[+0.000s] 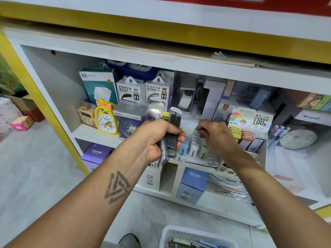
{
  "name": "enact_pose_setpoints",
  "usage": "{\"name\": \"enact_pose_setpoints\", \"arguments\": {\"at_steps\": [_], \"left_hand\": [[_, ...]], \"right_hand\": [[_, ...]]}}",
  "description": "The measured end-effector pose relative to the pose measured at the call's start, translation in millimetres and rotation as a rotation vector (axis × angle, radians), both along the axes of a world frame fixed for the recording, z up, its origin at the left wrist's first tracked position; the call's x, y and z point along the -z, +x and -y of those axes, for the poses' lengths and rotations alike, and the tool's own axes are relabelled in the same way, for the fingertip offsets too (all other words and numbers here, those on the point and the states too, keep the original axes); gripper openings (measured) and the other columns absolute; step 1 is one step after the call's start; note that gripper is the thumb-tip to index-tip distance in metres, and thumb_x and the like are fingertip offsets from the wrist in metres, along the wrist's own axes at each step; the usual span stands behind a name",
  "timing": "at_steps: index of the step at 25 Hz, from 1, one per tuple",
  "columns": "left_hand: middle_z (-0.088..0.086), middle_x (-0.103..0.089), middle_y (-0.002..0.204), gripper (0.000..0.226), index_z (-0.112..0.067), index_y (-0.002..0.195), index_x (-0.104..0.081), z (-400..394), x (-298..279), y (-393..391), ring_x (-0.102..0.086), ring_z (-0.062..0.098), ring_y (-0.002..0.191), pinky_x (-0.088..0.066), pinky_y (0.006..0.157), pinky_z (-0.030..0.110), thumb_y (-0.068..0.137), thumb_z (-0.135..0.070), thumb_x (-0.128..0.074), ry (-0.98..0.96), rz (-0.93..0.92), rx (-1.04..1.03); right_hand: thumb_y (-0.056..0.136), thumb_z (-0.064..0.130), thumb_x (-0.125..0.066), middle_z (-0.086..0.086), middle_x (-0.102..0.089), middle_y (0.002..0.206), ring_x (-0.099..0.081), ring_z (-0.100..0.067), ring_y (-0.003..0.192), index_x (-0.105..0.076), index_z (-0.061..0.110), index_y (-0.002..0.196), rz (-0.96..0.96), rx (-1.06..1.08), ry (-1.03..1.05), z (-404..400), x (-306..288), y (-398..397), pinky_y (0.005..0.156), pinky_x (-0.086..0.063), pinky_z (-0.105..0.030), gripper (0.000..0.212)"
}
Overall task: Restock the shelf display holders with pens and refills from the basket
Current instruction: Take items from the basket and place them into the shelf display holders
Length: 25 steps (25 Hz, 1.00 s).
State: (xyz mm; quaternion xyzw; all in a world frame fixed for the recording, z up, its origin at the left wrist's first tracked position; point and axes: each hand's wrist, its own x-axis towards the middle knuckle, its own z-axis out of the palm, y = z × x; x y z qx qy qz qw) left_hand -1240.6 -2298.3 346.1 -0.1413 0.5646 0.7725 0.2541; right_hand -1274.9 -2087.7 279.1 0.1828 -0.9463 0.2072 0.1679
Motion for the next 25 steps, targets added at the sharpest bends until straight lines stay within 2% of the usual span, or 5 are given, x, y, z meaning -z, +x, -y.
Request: {"name": "enact_pose_setpoints", "arguments": {"at_steps": [5, 10, 14, 19, 25], "left_hand": [[0.013, -0.067, 0.070, 0.007, 0.003, 0.090, -0.063, -7, -1, 1, -0.064, 0.018, 0.059, -0.055, 0.051, 0.026, 0.089, 0.006, -0.057, 0.022, 0.002, 0.085], [0.014, -0.068, 0.071, 0.008, 0.003, 0.090, -0.065, -36, -3, 7, -0.065, 0.017, 0.057, -0.055, 0.053, 0.025, 0.090, 0.006, -0.057, 0.015, 0.009, 0.221], [0.016, -0.068, 0.072, 0.010, 0.001, 0.088, -0.067, -69, -8, 18, -0.067, 0.019, 0.056, -0.054, 0.051, 0.025, 0.091, 0.002, -0.057, 0.066, -0.005, 0.319], [0.028, -0.071, 0.089, 0.017, 0.005, 0.100, -0.060, -102, -11, 20, -0.073, 0.034, 0.075, -0.060, 0.066, 0.039, 0.095, -0.010, -0.055, 0.225, 0.114, 0.288], [0.030, -0.072, 0.092, 0.011, 0.005, 0.101, -0.053, -127, -8, 13, -0.073, 0.032, 0.067, -0.061, 0.056, 0.039, 0.098, -0.002, -0.046, 0.079, 0.068, 0.109]], "right_hand": [[0.092, -0.003, -0.056, -0.010, -0.073, 0.107, -0.068, -0.023, 0.095, -0.074, 0.007, 0.114, -0.017, 0.063, 0.042, 5, -12, 5, 0.087, -0.055, -0.034, 0.029], [0.093, 0.038, -0.068, -0.007, -0.070, 0.081, -0.054, -0.015, 0.056, -0.075, 0.017, 0.088, 0.553, 0.059, -0.939, 0, -55, 32, 0.050, -0.038, -0.023, 0.023], [0.087, 0.007, -0.072, -0.012, -0.066, 0.074, -0.051, -0.016, 0.053, -0.071, 0.002, 0.085, 0.549, 0.087, -1.146, -31, -69, 56, 0.049, -0.039, -0.023, 0.005], [0.084, -0.012, -0.064, -0.023, -0.071, 0.085, -0.048, -0.014, 0.044, -0.068, -0.001, 0.086, 0.384, 0.206, -1.274, -96, -78, 76, 0.038, -0.038, -0.018, 0.012], [0.070, 0.012, -0.082, -0.019, -0.074, 0.085, -0.071, -0.024, 0.070, -0.074, 0.000, 0.094, 0.296, 0.141, -1.099, -154, -78, 97, 0.065, -0.056, -0.024, 0.027]]}}
